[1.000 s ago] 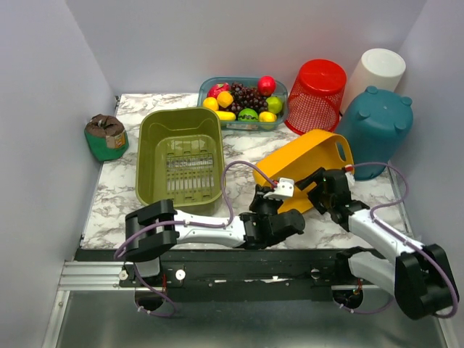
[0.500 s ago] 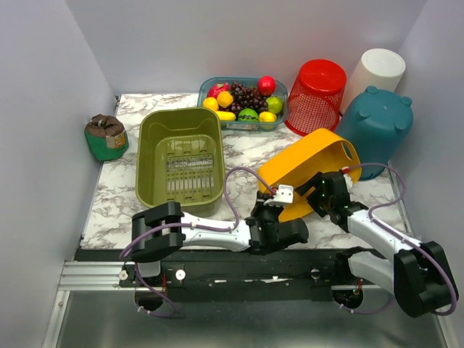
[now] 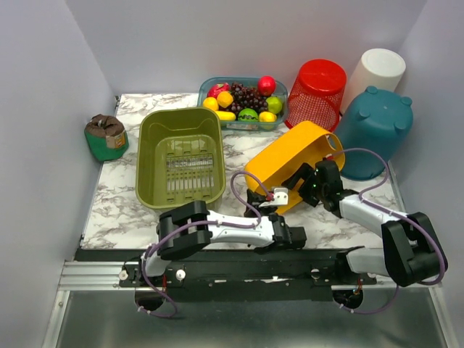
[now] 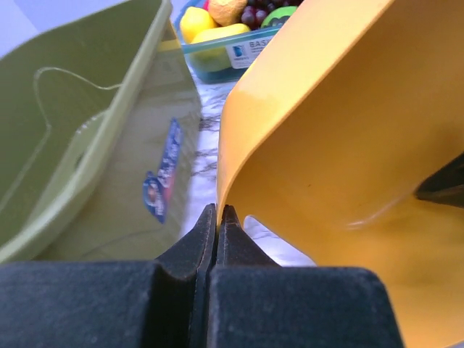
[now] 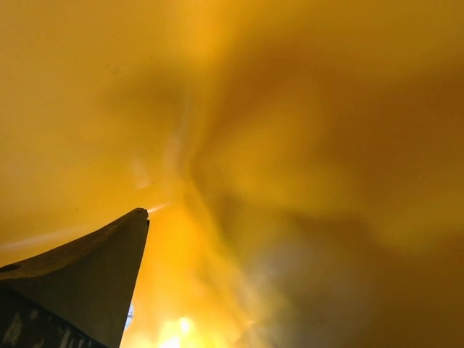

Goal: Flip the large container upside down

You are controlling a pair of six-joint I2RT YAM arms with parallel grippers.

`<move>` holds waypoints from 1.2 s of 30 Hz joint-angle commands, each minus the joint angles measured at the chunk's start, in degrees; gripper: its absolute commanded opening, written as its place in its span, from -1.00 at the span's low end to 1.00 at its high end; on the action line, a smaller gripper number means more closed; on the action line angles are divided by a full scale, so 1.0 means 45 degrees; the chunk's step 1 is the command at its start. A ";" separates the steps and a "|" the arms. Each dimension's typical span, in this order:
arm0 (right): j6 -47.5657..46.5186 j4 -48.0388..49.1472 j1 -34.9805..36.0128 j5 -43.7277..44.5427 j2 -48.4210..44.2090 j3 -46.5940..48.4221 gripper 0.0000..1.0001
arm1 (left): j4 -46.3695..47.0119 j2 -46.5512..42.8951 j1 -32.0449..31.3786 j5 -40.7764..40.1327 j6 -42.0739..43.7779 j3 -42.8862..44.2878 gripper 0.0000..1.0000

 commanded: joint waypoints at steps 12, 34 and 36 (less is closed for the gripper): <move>-0.0424 -0.0702 0.0076 0.0702 -0.2652 -0.1234 0.99 | 1.1109 -0.5146 0.0957 0.5672 1.0483 -0.6232 -1.00; -0.0520 -0.1156 0.0076 0.0844 -0.1701 -0.0515 -0.72 | 0.9043 -0.5338 0.0371 0.3742 0.8941 -0.5296 -1.00; -0.0598 -0.0859 0.0076 0.0335 -0.0705 -0.0260 -0.94 | 0.9042 -0.5593 0.0331 0.3625 0.8961 -0.5355 -1.00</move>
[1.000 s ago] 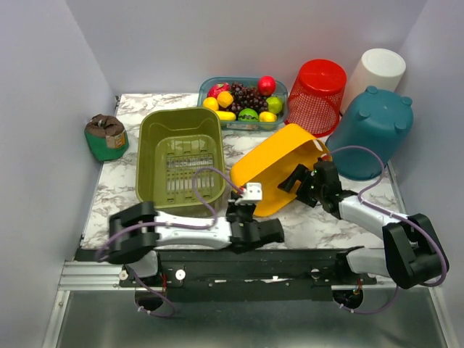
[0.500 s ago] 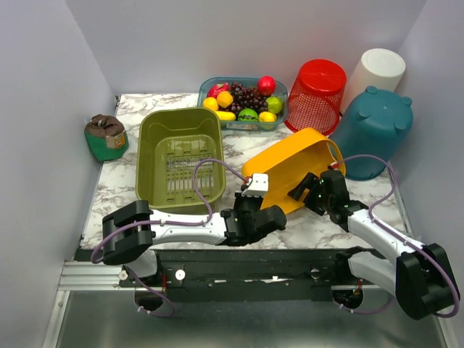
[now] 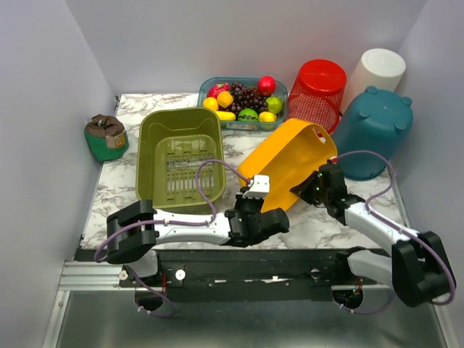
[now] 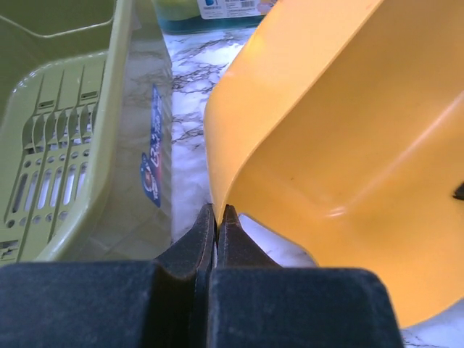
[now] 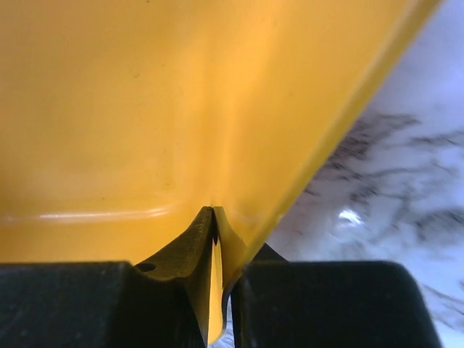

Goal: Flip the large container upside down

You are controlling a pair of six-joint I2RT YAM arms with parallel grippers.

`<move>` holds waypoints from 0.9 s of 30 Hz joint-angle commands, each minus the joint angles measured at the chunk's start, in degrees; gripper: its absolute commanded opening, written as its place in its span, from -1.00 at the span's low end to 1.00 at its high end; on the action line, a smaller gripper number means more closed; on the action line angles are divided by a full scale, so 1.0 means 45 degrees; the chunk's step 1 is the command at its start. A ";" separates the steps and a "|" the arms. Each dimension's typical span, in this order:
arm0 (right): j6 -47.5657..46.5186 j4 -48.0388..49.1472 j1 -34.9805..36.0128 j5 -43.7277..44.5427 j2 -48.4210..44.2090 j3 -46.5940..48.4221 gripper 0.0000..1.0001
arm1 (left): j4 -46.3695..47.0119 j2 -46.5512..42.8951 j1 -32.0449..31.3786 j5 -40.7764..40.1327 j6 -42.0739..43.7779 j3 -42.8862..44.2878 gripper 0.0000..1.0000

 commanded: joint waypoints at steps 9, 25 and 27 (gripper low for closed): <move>-0.0186 0.3471 -0.0045 -0.2216 0.4041 0.0138 -0.57 | -0.1273 -0.1017 -0.0783 -0.0078 0.0632 -0.0315 -1.00; 0.0184 0.1562 -0.0045 -0.0578 0.2678 -0.0505 1.00 | -0.5863 0.1347 -0.1017 -0.0255 -0.2843 0.2088 -1.00; 0.0224 0.1170 -0.0046 -0.0051 0.1899 -0.0798 0.99 | -0.5648 0.1230 -0.0998 -0.0215 -0.2746 0.1971 -1.00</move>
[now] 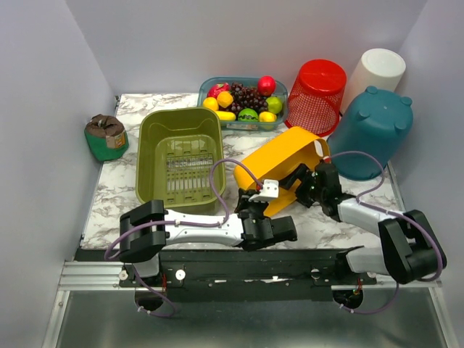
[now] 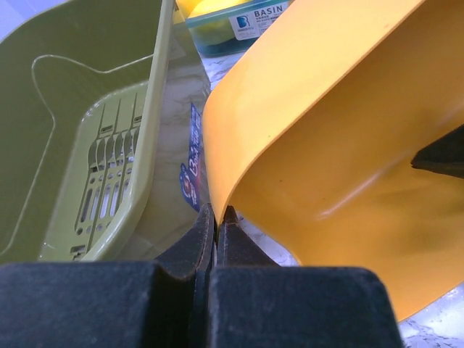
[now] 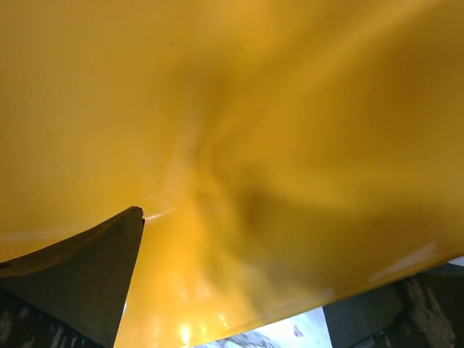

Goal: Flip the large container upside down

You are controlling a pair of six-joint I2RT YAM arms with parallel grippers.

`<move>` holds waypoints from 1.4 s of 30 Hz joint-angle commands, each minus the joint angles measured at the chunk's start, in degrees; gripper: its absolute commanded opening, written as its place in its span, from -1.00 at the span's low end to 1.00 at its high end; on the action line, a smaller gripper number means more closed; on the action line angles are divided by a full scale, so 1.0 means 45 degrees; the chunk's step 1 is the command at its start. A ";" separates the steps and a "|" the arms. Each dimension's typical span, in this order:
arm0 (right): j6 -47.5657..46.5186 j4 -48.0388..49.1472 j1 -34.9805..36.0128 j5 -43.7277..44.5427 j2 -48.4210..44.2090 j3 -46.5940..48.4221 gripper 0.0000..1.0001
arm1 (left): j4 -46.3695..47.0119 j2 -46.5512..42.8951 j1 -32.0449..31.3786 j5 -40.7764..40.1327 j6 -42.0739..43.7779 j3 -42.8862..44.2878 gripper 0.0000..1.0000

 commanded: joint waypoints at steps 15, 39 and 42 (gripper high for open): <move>0.0601 -0.7149 -0.0065 0.4814 -0.5072 -0.0682 0.92 | -0.2819 0.0918 -0.0415 0.0671 -0.2407 0.0780 -1.00; -0.0489 -0.6293 -0.0084 0.4658 -0.4278 -0.0078 0.93 | 0.4580 -0.2128 -0.0610 0.4029 0.3683 -0.2012 0.63; -0.1036 -0.5823 -0.0123 0.4387 -0.3339 0.0644 0.93 | 0.5147 -0.2558 -0.0610 0.4342 0.3997 -0.2285 0.72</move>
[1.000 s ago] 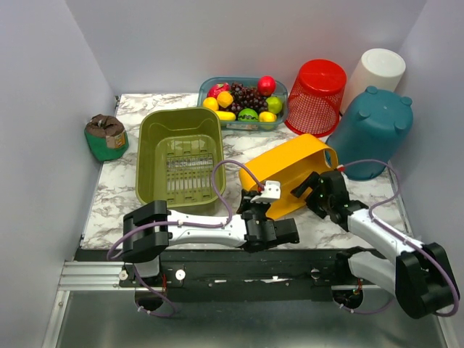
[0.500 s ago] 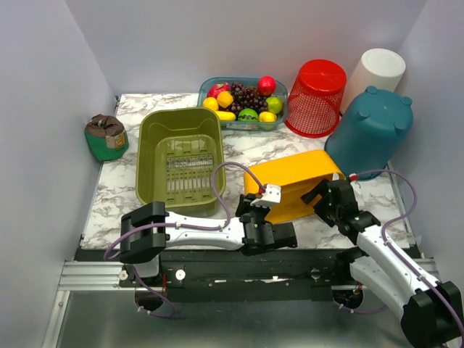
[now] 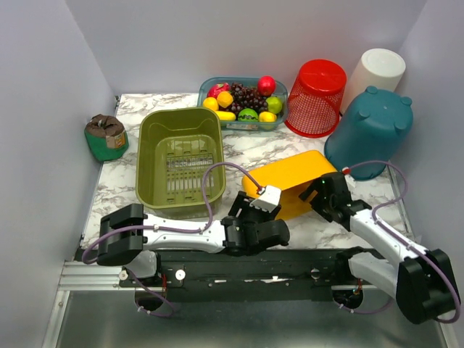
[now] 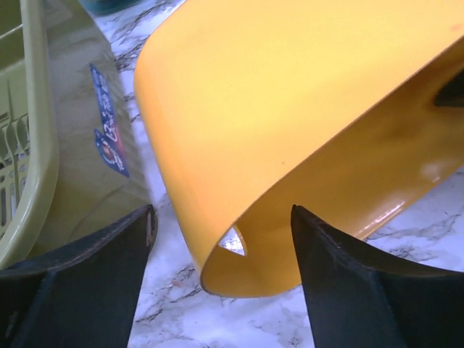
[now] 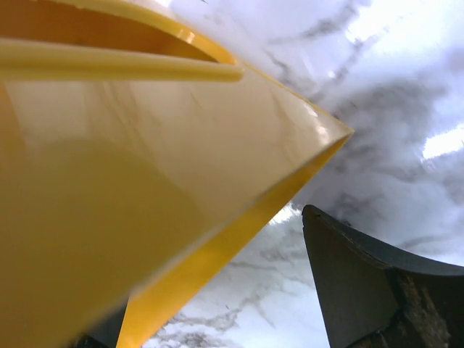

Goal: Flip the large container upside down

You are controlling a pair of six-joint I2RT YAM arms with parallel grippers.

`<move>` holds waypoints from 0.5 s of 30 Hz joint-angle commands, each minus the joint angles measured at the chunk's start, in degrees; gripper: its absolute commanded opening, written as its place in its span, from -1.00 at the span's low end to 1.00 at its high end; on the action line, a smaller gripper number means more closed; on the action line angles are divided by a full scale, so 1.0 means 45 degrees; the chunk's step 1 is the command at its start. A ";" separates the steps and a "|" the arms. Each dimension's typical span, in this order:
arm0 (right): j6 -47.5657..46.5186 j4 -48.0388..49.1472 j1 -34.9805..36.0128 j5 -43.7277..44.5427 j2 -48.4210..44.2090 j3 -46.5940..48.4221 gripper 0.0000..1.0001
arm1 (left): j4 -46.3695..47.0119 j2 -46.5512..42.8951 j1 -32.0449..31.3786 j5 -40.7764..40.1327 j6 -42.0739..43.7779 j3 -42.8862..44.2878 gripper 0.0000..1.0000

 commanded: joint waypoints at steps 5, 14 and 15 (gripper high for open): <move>-0.1020 0.1353 -0.0060 -0.0543 0.0443 0.0807 0.93 | 0.2123 -0.1858 -0.0163 0.1463 0.0958 -0.0933 0.86; 0.0464 -0.0052 -0.0041 -0.0503 -0.3454 -0.1044 0.99 | 0.4390 -0.4183 -0.0398 0.2638 0.2109 -0.2731 0.98; 0.0678 -0.0168 -0.0041 -0.0678 -0.3949 -0.1282 0.98 | 0.4410 -0.4281 -0.0417 0.2638 0.2207 -0.2731 0.98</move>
